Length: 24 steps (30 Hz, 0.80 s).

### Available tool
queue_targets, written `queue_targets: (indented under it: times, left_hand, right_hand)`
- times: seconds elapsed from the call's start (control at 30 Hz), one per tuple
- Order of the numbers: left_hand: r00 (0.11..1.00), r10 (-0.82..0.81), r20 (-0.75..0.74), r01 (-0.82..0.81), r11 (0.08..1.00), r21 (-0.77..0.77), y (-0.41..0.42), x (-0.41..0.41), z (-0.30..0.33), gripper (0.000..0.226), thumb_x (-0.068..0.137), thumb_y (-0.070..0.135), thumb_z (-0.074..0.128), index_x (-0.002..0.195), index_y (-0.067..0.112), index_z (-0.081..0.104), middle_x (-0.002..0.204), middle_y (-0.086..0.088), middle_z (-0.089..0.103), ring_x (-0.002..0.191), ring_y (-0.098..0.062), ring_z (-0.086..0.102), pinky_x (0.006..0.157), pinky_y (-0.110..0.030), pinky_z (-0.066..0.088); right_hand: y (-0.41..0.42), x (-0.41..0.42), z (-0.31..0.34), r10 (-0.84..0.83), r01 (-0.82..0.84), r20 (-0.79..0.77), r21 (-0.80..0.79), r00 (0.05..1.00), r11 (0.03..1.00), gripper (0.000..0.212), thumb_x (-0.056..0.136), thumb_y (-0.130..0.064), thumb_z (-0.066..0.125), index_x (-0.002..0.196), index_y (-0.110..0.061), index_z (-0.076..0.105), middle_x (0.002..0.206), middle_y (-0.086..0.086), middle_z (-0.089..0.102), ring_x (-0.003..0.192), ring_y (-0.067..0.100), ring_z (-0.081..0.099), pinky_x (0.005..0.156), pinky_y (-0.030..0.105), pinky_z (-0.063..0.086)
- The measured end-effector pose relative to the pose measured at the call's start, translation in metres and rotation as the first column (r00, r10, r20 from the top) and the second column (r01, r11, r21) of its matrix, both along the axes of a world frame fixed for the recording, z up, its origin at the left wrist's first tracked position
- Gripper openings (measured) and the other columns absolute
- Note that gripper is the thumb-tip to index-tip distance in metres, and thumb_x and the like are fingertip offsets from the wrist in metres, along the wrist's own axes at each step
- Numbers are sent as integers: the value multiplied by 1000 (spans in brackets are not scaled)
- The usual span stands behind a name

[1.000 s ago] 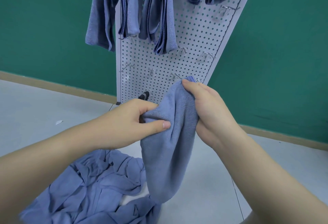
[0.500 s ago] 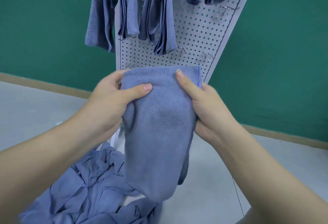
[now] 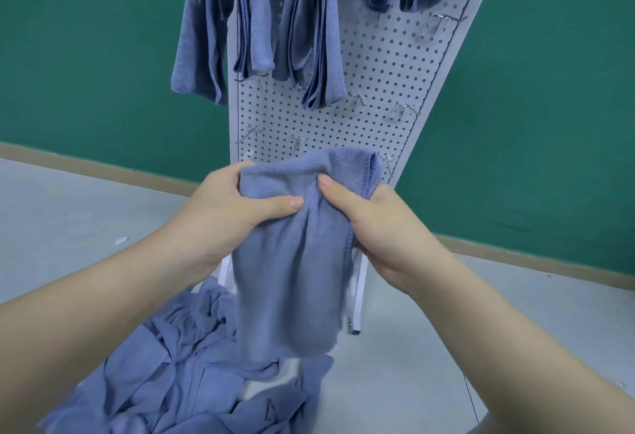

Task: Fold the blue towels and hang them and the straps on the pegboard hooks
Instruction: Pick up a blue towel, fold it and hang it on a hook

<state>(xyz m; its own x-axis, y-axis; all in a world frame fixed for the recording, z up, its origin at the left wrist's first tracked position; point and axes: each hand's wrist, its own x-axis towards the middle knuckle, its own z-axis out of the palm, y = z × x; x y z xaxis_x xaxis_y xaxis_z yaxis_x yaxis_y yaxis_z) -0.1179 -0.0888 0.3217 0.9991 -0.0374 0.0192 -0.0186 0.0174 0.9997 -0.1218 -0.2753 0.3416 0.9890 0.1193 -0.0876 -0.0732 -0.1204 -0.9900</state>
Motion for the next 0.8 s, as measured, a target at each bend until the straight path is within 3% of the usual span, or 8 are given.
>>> queue_targets:
  times: [0.17, 0.3, 0.4, 0.47, 0.57, 0.67, 0.73, 0.8]
  left_hand:
    - [995, 102, 11, -103, 995, 9, -1, 0, -2, 29, 75, 8, 88, 102, 12, 77, 98, -3, 80, 97, -21, 77, 96, -45, 58]
    - [970, 228, 81, -234, 970, 68, -3, 1, -5, 24, 72, 11, 92, 85, 19, 73, 84, 5, 78, 80, -12, 74, 79, -33, 57]
    - [935, 330, 129, -344, 933, 108, -3, 4, -10, 28, 68, 15, 94, 77, 21, 68, 73, 9, 73, 69, -9, 67, 70, -31, 52]
    - [914, 378, 147, -396, 909, 126, -3, 5, -10, 29, 67, 18, 95, 77, 21, 68, 72, 8, 72, 67, -10, 65, 69, -35, 55]
    - [898, 415, 146, -433, 893, 123, -3, 4, -10, 24, 69, 19, 93, 79, 17, 72, 76, 2, 75, 70, -14, 67, 76, -45, 60]
    - [892, 426, 150, -445, 886, 131, -3, 4, -12, 24, 69, 23, 91, 79, 10, 73, 75, -9, 74, 65, -18, 61, 70, -49, 59]
    - [888, 429, 165, -449, 886, 113, -4, 2, -13, 26, 72, 19, 87, 77, 2, 67, 69, -15, 67, 61, -15, 49, 59, -40, 49]
    - [895, 407, 181, -429, 898, 99, -9, -2, -14, 23, 78, 10, 79, 75, -3, 61, 61, -7, 55, 60, -12, 40, 55, -27, 39]
  right_hand:
    - [-1, -2, 0, 46, -39, 91, -82, 995, 996, 22, 97, -28, 72, 115, -15, 76, 109, -1, 79, 106, 16, 75, 103, 46, 56]
    - [0, -2, -2, 57, -47, 94, -109, 994, 993, 18, 98, -24, 70, 111, -12, 76, 105, 1, 80, 102, 18, 76, 97, 41, 59]
    - [5, -4, -5, 59, -38, 110, -183, 992, 982, 22, 101, -28, 65, 97, -9, 75, 87, 1, 77, 79, 15, 71, 75, 33, 57]
    - [11, -6, -9, 58, -29, 125, -226, 990, 974, 29, 102, -33, 63, 90, -8, 73, 79, 13, 72, 70, 14, 62, 65, 36, 57]
    - [20, -7, -14, 60, -14, 161, -271, 985, 963, 40, 97, -43, 60, 93, -5, 70, 83, 21, 70, 71, 22, 58, 79, 56, 57]
    - [27, -9, -17, 67, -8, 177, -315, 982, 949, 44, 101, -42, 57, 94, 1, 65, 76, 20, 64, 66, 24, 52, 74, 55, 56]
    - [32, -10, -21, 80, -7, 203, -340, 976, 940, 46, 101, -44, 54, 97, 0, 65, 85, 27, 69, 69, 33, 60, 79, 56, 58]
    - [37, -12, -25, 83, -6, 211, -345, 974, 939, 48, 97, -49, 49, 95, -2, 63, 80, 22, 67, 72, 37, 62, 80, 56, 58]
